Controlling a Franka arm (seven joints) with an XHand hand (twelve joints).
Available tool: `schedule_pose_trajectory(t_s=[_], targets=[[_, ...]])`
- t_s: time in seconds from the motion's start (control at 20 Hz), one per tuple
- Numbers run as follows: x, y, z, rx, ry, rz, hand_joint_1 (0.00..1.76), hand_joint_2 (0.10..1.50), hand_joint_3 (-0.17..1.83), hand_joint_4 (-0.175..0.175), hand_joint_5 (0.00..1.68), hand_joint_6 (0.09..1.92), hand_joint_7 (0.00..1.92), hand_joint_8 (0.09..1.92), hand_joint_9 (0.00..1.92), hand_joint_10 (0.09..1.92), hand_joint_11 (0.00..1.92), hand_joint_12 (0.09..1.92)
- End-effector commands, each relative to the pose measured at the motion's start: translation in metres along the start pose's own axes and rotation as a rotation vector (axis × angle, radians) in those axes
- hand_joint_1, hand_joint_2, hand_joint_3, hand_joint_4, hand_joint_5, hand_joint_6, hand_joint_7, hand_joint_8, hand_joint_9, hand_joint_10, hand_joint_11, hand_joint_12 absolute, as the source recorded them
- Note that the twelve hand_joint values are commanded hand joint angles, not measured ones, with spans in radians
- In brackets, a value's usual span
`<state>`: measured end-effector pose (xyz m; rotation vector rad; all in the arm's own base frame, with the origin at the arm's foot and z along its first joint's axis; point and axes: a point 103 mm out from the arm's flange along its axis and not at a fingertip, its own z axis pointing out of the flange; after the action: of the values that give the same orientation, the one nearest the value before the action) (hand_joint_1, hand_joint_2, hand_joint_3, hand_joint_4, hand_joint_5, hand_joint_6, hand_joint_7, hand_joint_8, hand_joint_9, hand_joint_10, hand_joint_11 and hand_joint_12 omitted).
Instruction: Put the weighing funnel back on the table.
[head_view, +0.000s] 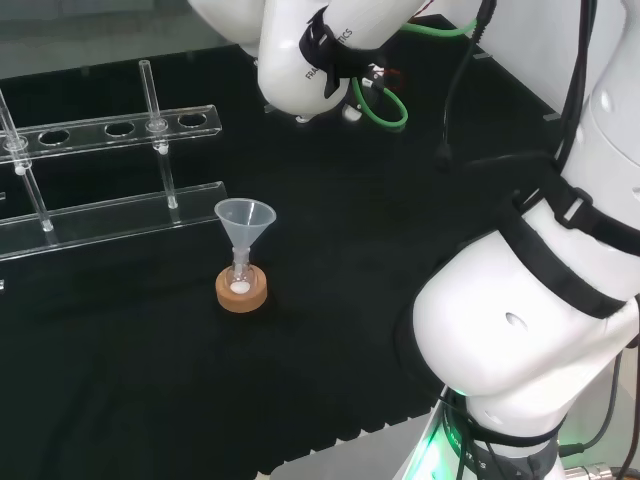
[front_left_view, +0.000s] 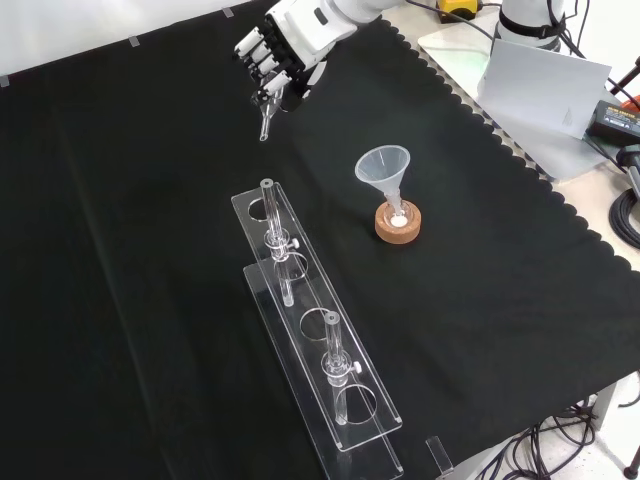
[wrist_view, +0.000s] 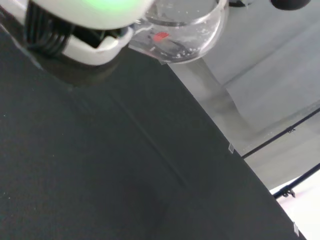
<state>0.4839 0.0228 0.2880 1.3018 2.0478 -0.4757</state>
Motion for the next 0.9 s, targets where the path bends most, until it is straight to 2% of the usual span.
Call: schedule_pose_trajectory(t_s=[0.05,0.6,0.9], targets=[[0.0,0.001,0.006,0.017,0.018,0.028,1.17,0.58,0.66,0.175,1.6,0.09,1.78,0.09,1.63,0.1,1.22,0.96],[0.007,0.002,0.035,0.056,0.05,0.089,1.17,0.58,0.66,0.174,1.6,0.09,1.78,0.09,1.63,0.09,1.23,0.95],[0.005,0.004,0.059,0.077,0.107,0.172,1.17,0.58,0.66,0.172,1.6,0.09,1.78,0.09,1.63,0.09,1.24,0.95]])
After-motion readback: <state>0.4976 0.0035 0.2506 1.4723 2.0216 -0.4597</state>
